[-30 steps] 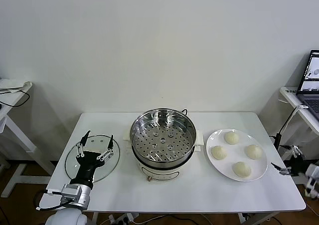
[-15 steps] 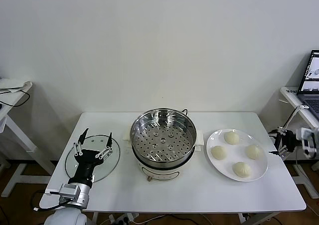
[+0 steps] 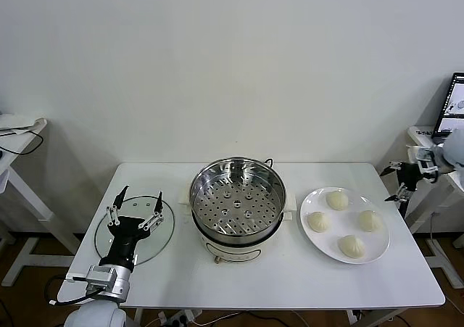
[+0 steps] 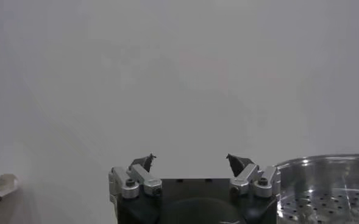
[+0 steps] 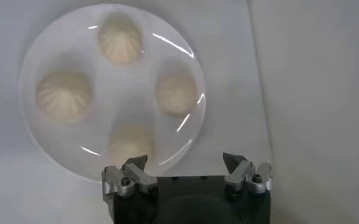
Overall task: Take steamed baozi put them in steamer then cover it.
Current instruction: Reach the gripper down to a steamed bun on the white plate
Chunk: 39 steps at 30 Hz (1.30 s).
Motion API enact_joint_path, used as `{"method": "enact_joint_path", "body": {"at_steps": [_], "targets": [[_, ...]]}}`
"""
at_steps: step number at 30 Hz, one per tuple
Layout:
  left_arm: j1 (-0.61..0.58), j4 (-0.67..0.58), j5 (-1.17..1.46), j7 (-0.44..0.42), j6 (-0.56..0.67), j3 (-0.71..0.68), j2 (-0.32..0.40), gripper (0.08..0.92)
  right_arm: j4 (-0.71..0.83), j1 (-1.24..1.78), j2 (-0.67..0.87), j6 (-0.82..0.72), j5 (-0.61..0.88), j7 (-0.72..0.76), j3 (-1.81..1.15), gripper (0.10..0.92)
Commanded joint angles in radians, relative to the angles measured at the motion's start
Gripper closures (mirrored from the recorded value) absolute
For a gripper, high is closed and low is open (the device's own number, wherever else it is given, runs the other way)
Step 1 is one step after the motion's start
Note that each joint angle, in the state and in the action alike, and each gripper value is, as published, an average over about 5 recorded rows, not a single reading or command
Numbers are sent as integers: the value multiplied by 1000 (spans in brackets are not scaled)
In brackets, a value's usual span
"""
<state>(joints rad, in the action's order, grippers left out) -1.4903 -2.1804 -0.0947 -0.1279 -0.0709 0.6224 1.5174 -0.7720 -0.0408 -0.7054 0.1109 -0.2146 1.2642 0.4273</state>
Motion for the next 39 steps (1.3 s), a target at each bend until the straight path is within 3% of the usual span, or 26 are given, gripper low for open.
{"method": "enact_joint_path", "body": {"at_steps": [1, 16, 39], "targets": [[1, 0, 0, 0, -1, 0, 0, 177, 119, -73, -107, -3, -27, 45, 80, 203], [5, -1, 0, -1, -1, -4, 1, 177, 258, -29, -274, 8, -145, -12, 13, 203], [-1, 1, -1, -2, 2, -12, -1, 177, 310, 18, -324, 15, -243, -125, -60, 203]]}}
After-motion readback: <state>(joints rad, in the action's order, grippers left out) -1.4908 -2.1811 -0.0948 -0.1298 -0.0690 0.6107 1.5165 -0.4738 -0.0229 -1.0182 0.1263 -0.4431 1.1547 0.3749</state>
